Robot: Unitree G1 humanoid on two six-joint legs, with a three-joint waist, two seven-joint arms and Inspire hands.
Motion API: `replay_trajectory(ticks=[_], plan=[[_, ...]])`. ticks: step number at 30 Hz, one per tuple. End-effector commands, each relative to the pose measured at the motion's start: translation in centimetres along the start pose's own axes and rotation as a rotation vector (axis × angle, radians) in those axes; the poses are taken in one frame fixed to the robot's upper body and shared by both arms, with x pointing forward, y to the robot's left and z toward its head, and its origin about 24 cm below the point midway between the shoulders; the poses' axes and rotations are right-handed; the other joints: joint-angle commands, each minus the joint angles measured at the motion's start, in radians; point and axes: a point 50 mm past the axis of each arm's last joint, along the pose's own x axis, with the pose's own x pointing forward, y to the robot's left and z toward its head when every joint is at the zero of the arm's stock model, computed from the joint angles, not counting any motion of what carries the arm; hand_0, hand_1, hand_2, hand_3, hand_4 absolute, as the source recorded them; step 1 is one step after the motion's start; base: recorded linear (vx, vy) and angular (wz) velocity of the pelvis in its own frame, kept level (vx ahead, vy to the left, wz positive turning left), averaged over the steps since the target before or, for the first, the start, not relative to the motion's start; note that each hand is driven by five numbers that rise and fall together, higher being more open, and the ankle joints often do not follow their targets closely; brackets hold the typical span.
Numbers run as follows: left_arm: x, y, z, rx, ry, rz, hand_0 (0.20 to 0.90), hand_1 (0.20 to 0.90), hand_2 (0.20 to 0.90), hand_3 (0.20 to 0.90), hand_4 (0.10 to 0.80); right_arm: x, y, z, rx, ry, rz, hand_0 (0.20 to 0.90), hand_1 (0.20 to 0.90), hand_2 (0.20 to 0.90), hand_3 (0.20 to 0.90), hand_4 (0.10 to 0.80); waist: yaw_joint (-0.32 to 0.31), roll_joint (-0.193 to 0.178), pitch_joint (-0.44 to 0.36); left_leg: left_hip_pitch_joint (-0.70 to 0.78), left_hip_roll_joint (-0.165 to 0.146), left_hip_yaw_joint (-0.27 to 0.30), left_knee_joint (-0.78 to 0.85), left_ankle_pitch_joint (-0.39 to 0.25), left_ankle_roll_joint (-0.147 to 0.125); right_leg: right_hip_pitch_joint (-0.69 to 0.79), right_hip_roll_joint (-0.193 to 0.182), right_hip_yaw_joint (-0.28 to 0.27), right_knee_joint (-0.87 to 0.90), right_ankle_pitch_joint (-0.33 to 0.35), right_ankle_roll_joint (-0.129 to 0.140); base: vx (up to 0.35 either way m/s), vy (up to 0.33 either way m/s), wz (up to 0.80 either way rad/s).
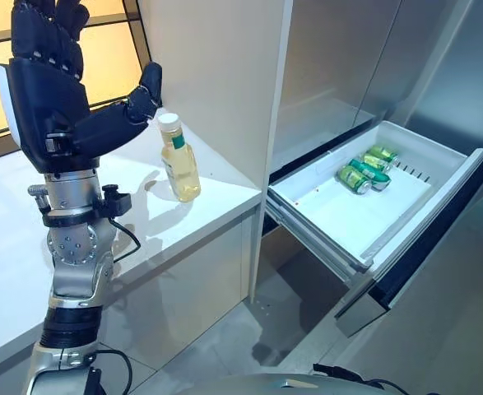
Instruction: Put drinks into fridge and close the fridge
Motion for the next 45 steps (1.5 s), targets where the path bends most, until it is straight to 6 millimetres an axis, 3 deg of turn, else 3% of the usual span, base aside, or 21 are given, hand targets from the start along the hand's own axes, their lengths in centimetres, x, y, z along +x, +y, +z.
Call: replay_trajectory(ticks=[1, 24, 45], plan=[[2.3, 0.0, 0.6, 0.031, -0.047, 0.033, 0.9, 0.9, 0.9, 0.9, 0.8, 0.3, 1.4, -0.1, -0.019, 0.01, 0.048, 0.9, 0.9, 0.9, 0.9, 0.8, -0.022, 0.007, -0.026, -0.03, -0.009, -0.031, 0.001, -0.062, 0.017, -0.024, -0.025, -0.03, 0.035, -0.01, 0.052, 0.0, 0.0, 0.0], [-0.9, 1.5, -5.4, 0.088, 0.352, 0.04, 0.9, 0.9, 0.9, 0.9, 0.8, 0.0, 0.0, 0.0, -0.051, 0.033, 0.036, 0.9, 0.9, 0.9, 0.9, 0.8, -0.034, 0.015, -0.016, -0.012, -0.008, -0.006, 0.001, -0.062, 0.017, -0.015, -0.022, -0.018, 0.047, -0.017, 0.054, 0.002, 0.003, -0.01], [-2.8, 1.2, -8.5, 0.112, 0.55, -0.012, 0.9, 0.9, 0.9, 0.9, 0.8, -0.1, -0.5, -0.1, -0.067, 0.049, 0.03, 0.9, 0.9, 0.9, 0.9, 0.8, -0.056, 0.022, -0.013, 0.001, -0.011, 0.026, 0.001, -0.066, 0.022, -0.016, -0.024, -0.004, 0.054, -0.016, 0.063, 0.002, 0.001, -0.01]])
